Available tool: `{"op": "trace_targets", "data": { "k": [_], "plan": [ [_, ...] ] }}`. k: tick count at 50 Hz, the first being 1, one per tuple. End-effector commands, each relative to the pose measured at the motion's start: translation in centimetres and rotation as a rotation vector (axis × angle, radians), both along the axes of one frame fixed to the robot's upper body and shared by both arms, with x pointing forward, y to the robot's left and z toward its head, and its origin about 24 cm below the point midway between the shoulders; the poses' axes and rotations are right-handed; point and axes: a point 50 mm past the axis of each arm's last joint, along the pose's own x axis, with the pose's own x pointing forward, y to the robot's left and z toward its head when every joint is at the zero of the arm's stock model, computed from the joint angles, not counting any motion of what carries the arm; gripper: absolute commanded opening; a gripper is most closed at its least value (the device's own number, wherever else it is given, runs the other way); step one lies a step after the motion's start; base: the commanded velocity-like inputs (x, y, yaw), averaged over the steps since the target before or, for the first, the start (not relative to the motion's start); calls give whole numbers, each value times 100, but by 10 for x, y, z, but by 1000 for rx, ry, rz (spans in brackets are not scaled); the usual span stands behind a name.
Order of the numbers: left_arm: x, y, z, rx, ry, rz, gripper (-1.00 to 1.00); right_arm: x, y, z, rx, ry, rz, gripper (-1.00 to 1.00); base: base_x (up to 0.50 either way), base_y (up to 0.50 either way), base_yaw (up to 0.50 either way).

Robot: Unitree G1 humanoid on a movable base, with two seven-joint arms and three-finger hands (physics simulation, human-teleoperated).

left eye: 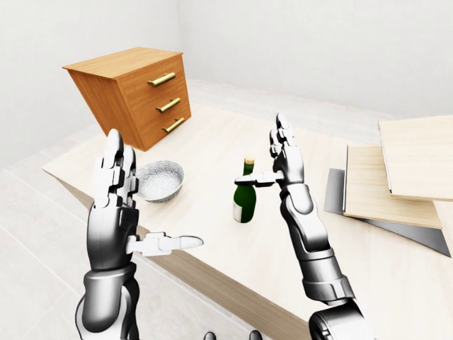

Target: Put the wine bottle on the wine rack.

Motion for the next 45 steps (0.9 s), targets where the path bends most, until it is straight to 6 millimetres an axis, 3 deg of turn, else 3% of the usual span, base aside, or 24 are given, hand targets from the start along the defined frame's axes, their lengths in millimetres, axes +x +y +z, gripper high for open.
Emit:
{"op": "trace_targets", "data": {
  "k": [1,11,45],
  "plan": [
    [-3,1,5,8,-25,3,100,8,5,-3,-15,27,6,100,0,0,0],
    [-2,0,5,10,-22,1,100,11,7,-19,-21,97,7,100,0,0,0],
    [-3,-1,1,12,-3,-5,100,22,14,-34,-21,186,10,100,0,0,0]
  ]
}}
